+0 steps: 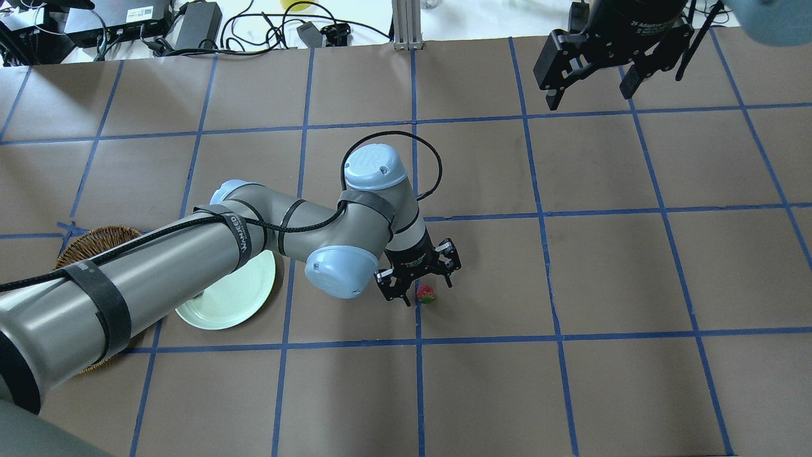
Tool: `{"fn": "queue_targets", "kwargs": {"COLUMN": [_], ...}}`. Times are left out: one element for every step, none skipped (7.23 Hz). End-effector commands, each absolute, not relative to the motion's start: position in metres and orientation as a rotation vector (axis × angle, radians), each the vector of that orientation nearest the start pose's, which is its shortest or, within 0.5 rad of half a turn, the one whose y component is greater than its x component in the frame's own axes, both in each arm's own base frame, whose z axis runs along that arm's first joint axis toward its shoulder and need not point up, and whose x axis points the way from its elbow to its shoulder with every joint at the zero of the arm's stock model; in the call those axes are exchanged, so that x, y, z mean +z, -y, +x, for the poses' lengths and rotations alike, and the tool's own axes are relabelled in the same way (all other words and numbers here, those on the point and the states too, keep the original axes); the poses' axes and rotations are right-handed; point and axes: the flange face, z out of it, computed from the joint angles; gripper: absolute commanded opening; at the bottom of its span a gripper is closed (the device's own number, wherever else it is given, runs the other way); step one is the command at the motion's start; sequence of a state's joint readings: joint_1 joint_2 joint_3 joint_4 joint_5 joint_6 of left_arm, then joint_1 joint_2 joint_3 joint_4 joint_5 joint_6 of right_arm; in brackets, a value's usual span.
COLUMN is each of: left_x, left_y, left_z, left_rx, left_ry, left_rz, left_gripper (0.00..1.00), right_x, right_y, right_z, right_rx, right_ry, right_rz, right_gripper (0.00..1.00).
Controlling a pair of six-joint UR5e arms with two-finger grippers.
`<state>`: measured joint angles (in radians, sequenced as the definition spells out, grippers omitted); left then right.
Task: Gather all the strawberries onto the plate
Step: 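Move the left gripper to the last strawberry and close on it, then lift the strawberry with the left gripper toward the plate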
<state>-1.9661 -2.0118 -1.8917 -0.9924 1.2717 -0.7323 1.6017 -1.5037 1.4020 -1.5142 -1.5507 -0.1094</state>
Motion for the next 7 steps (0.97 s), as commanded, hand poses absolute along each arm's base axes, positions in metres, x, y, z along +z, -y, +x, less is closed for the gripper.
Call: {"fn": "queue_targets", "kwargs": {"left_x": [0.16, 0.159, 0.162, 0.169, 0.193, 0.218, 0.244], "left_y": [0.44, 0.44, 0.441, 0.444, 0.455, 0.483, 0.512], "left_z": [-0.361, -0.361, -0.362, -0.362, -0.36, -0.341, -0.306], "left_rx": [0.531, 0.532, 0.522, 0.498, 0.424, 0.399, 0.411], "left_ry": [-3.198, -3.199, -3.207, -3.224, -3.255, -3.256, -3.254], "left_rz": [-0.591, -0.581, -0.576, -0.557, -0.526, -0.577, -0.588], "left_gripper": [0.25, 0.0, 0.0, 0.0, 0.0, 0.0, 0.0], "right_x": [0.533, 0.534, 0.534, 0.535, 0.535, 0.535, 0.534], "right_y": [0.517, 0.517, 0.516, 0.516, 0.516, 0.516, 0.516], "right_z": [0.151, 0.151, 0.151, 0.151, 0.151, 0.151, 0.151], "right_rx": [-0.075, -0.08, -0.08, -0.08, -0.08, -0.08, -0.078], "right_ry": [-3.115, -3.113, -3.113, -3.115, -3.113, -3.115, -3.113], "right_rz": [-0.221, -0.221, -0.221, -0.221, -0.221, -0.221, -0.221], "right_gripper": [1.0, 1.0, 1.0, 1.0, 1.0, 1.0, 1.0]}}
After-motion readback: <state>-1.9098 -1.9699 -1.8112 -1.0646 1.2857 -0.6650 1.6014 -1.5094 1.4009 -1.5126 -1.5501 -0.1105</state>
